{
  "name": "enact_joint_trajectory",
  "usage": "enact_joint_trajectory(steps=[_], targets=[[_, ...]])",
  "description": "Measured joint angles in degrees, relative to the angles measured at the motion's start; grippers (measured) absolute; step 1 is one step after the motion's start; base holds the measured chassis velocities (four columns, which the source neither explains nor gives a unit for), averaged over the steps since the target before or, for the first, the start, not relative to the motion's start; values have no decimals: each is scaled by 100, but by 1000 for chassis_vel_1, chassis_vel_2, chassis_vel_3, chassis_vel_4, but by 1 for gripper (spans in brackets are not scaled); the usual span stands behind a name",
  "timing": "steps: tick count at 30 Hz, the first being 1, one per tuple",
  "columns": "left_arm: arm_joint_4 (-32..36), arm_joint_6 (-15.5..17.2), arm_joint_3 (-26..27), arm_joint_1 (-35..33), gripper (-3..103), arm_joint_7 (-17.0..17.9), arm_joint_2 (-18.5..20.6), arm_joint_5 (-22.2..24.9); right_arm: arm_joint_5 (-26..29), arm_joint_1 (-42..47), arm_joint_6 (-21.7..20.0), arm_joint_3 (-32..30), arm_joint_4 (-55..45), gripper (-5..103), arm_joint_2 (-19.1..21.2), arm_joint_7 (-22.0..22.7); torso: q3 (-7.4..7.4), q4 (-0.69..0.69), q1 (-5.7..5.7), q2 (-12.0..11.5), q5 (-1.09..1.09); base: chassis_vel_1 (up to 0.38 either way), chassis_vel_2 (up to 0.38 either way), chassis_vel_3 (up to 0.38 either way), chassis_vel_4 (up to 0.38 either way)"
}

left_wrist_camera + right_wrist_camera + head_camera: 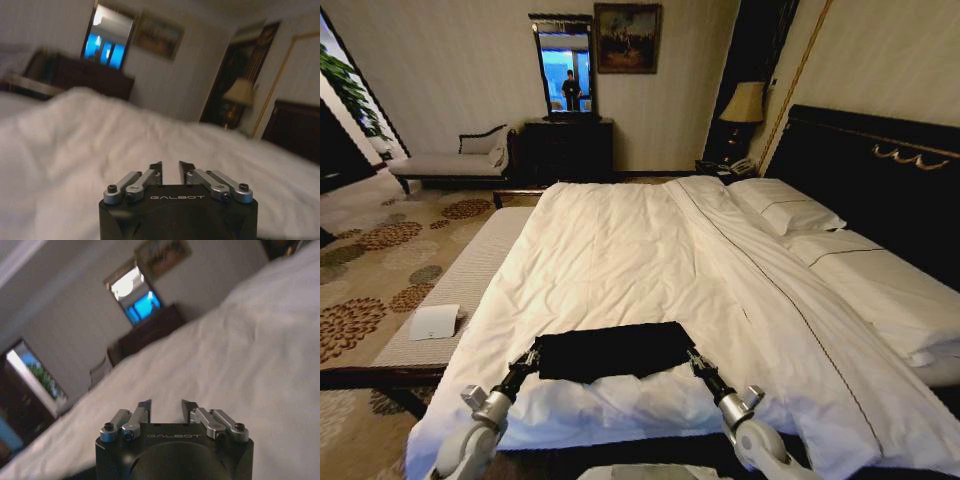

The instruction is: Fold the clothes on the bed.

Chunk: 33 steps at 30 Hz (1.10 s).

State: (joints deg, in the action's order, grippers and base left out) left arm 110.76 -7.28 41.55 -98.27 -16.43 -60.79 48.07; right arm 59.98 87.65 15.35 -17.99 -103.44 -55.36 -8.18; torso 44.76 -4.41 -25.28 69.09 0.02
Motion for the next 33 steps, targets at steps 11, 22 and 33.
enact_joint_trajectory(steps=[11,22,33], targets=[[331,1398,-168,1196,65,1204,-106,-848,-34,-915,-227,266,-50,71,45,706,2,-2,-3,-2,-2,0,0,0,0],[-647,1138,-1205,732,99,1301,-419,-2813,-804,-883,-615,740,737,100,-196,1154,0,-1,0,-1,-1,0,0,0,0],[-438,1268,-563,1043,100,1493,-646,-1838,-1193,-766,-408,467,761,100,-190,1307,0,-1,0,0,2,0,0,0,0]])
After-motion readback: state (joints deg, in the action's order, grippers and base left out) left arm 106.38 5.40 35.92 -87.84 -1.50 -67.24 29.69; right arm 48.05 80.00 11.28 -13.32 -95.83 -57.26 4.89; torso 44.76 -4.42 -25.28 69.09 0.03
